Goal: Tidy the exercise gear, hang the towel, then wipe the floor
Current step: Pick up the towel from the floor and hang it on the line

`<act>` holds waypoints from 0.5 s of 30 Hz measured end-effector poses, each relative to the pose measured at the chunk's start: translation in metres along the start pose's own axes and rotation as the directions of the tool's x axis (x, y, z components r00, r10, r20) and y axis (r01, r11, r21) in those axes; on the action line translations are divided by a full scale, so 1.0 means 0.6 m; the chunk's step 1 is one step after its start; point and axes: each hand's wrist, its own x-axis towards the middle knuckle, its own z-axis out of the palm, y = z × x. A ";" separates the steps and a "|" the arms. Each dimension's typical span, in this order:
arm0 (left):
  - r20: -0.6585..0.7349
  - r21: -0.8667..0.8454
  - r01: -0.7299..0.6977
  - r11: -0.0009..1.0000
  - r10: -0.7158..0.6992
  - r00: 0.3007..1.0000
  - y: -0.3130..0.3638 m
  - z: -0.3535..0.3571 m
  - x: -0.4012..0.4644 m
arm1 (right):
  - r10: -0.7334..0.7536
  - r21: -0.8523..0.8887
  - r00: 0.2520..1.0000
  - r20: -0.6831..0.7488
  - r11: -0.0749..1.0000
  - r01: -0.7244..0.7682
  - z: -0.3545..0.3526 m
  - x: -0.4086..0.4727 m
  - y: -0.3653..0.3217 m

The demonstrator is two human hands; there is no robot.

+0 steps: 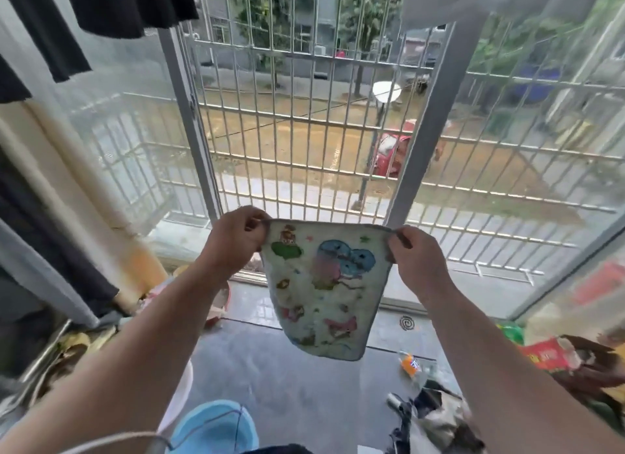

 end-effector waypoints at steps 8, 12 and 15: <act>-0.028 -0.086 0.071 0.994 -0.074 0.997 -0.066 0.056 0.243 | -0.020 0.017 0.999 0.029 1.000 0.019 0.070 0.241 0.018; -0.025 -0.089 0.055 0.995 -0.057 0.998 -0.109 0.070 0.393 | -0.057 -0.003 0.998 0.026 0.998 0.057 0.125 0.382 0.001; -0.012 -0.102 0.066 0.993 -0.067 0.998 -0.137 0.063 0.515 | -0.062 -0.003 0.998 0.007 0.998 0.062 0.176 0.498 -0.020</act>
